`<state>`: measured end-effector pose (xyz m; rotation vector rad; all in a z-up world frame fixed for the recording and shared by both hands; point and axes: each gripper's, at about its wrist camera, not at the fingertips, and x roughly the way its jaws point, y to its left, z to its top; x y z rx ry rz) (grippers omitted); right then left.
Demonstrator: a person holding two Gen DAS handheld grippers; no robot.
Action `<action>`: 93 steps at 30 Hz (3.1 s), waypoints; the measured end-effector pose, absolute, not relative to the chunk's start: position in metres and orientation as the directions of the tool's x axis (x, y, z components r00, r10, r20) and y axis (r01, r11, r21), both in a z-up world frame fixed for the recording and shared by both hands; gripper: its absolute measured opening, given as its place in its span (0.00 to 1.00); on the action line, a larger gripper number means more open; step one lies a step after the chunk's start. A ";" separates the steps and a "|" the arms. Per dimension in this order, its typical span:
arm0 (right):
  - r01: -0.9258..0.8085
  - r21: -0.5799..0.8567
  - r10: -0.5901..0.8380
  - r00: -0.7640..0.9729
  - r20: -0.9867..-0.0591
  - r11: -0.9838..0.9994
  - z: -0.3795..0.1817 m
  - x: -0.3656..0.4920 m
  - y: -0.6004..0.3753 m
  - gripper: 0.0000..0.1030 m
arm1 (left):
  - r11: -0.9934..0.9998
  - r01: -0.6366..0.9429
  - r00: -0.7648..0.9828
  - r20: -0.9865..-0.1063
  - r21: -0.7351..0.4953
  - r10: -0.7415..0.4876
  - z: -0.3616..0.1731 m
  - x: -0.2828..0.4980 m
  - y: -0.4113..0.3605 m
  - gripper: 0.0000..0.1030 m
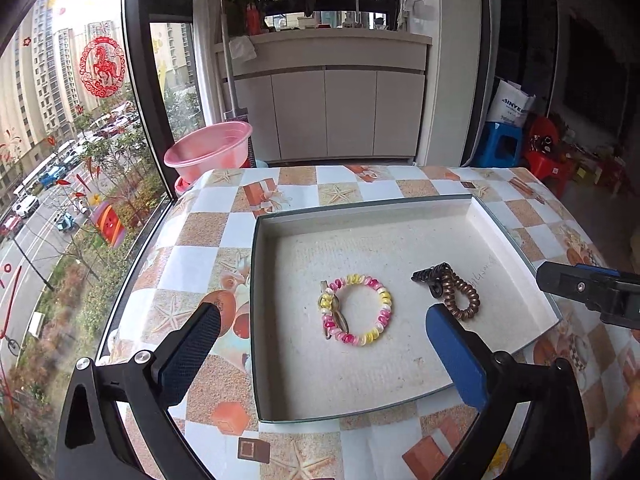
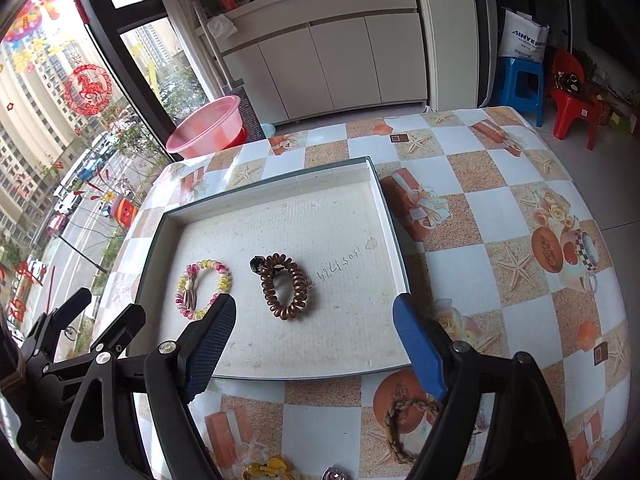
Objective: Organize jewelry
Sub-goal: 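Lower the beaded bracelet into the tray and open the left tool, then move the right tool toward the braided brown bracelet while the left tool moves toward the silver spiked barrette, then grasp the braided bracelet with the right tool while the left tool grasps the silver barrette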
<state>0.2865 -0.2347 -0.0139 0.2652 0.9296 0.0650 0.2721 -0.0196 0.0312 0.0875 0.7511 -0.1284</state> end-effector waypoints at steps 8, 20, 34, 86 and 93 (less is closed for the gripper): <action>0.035 0.228 0.154 0.638 -0.754 0.973 0.004 0.254 -0.229 1.00 | 0.982 0.186 0.725 -0.679 0.027 -0.119 0.039 0.238 -0.012 1.00; 0.062 0.265 0.170 0.622 -0.765 0.962 0.011 0.203 -0.243 1.00 | 0.952 0.286 0.728 -0.670 0.105 -0.145 0.027 0.187 -0.004 1.00; 0.131 0.247 0.144 0.524 -0.839 0.960 -0.040 0.147 -0.266 1.00 | 0.917 0.368 0.663 -0.735 0.153 -0.144 -0.020 0.158 0.001 1.00; 0.085 -0.013 -0.052 0.470 -0.881 0.996 -0.089 0.211 -0.243 0.42 | 0.750 0.654 0.481 -0.819 0.096 -0.314 -0.048 0.161 -0.045 0.32; 0.091 -0.014 -0.055 0.476 -0.878 0.996 -0.087 0.200 -0.240 0.13 | 0.788 0.611 0.498 -0.810 0.074 -0.310 -0.047 0.149 -0.039 0.23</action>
